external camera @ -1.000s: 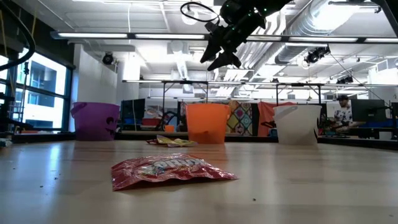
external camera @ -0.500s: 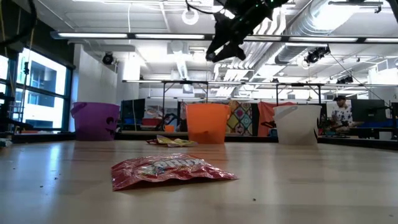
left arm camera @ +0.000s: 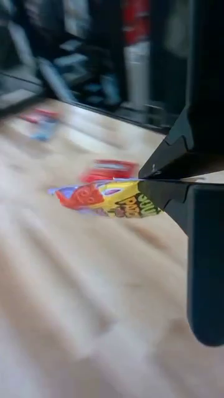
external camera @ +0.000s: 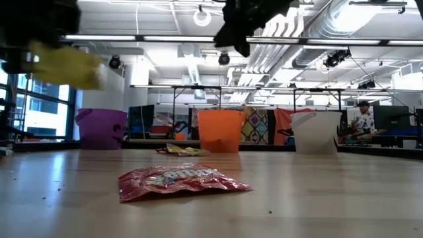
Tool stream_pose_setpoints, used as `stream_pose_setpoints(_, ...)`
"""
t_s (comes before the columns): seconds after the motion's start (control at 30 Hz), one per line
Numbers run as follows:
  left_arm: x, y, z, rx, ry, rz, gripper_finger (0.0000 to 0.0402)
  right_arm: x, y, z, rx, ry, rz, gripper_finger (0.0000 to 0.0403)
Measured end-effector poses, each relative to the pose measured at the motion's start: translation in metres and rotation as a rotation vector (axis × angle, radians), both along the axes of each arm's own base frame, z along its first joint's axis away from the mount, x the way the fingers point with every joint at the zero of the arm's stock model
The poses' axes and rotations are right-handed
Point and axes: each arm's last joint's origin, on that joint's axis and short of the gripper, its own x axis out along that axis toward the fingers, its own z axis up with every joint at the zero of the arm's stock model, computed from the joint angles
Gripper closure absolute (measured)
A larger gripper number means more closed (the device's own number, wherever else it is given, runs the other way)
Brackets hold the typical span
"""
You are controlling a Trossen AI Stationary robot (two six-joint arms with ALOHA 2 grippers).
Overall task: Organize candy in baskets
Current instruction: Put the yellow candy into the white bucket
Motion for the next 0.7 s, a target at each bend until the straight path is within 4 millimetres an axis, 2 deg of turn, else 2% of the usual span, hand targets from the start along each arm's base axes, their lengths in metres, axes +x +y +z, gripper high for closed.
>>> stream_pose_setpoints(0.17, 0.008, 0.024, 0.019, 0.104, -0.207, 0.119, 0.0401, 0.014, 0.022, 0.005, 0.057, -0.059, 0.060, 0.0315)
stream_pose_setpoints(0.37, 0.020, 0.048, 0.042, 0.228, -0.451, 0.152, 0.0401, 0.028, 0.050, 0.012, 0.067, -0.139, 0.151, 0.0262)
stream_pose_setpoints(0.53, 0.027, 0.063, 0.053, 0.274, -0.570, 0.143, 0.0401, 0.035, 0.065, 0.021, 0.116, -0.230, 0.269, 0.0215)
stream_pose_setpoints(0.7, 0.034, 0.075, 0.061, 0.300, -0.666, 0.145, 0.0401, 0.041, 0.080, 0.020, 0.056, -0.246, 0.320, 0.0191)
